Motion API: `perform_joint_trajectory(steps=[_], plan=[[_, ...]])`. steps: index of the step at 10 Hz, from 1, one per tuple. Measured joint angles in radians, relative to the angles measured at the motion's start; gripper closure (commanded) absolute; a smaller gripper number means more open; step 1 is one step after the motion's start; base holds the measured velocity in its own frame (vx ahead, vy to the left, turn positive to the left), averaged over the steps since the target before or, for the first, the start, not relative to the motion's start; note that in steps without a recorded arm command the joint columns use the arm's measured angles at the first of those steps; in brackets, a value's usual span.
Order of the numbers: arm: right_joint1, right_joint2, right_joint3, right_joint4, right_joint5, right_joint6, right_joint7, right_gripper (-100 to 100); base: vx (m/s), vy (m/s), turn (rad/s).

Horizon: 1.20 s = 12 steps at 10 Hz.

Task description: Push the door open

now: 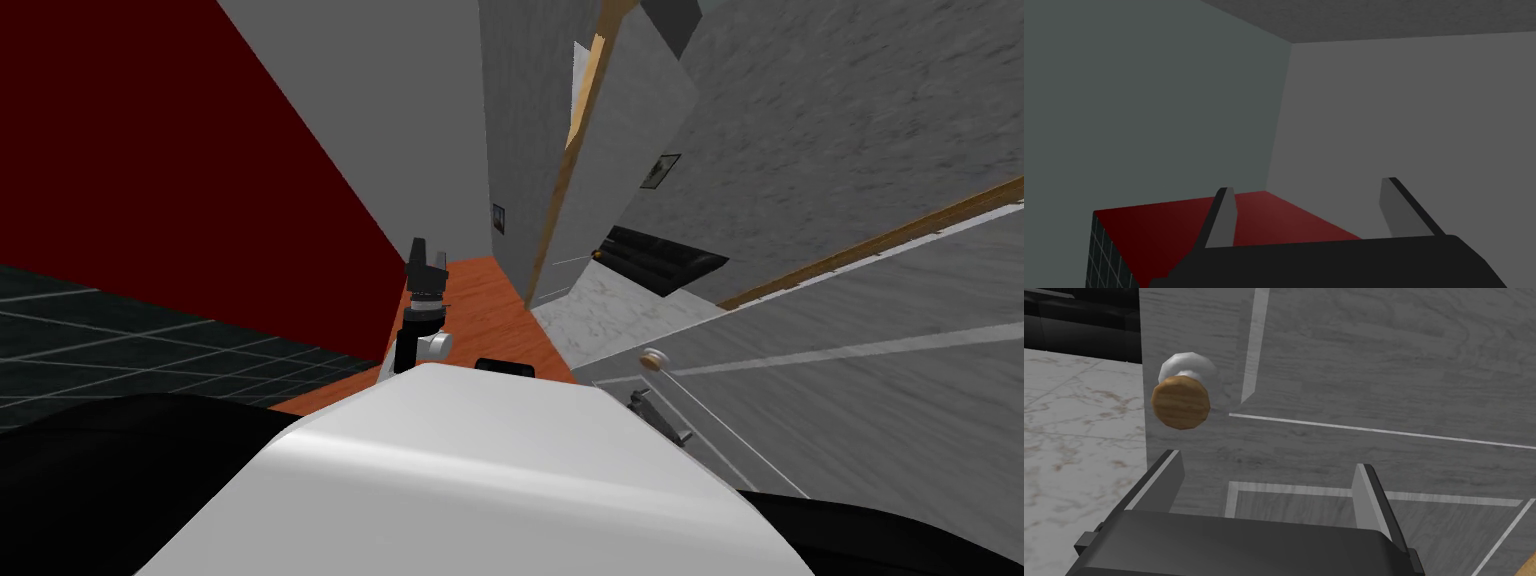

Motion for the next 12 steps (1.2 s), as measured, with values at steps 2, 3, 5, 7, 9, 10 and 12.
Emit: perform_joint_trajectory(steps=[2,3,5,7,9,10,12], plan=[[0.005,0.014,-0.012,0.011,-0.034,-0.009,-0.022,-100,-0.079,-0.059,0.318],[-0.001,0.012,-0.018,0.031,-0.046,-0.016,-0.035,-100,-0.057,-0.040,0.371],[0.005,0.023,-0.026,0.044,-0.073,-0.027,-0.056,-100,-0.059,-0.036,0.287],[-0.006,0.023,-0.032,0.079,-0.089,-0.042,-0.079,-100,-0.057,-0.016,0.330],[-0.004,0.028,-0.041,0.095,-0.111,-0.050,-0.099,-100,-0.055,-0.024,0.348],[-0.009,0.029,-0.045,0.107,-0.121,-0.054,-0.106,-100,-0.043,-0.016,0.265],[-0.002,0.038,-0.047,0.114,-0.132,-0.062,-0.120,-100,-0.023,-0.010,0.162]])
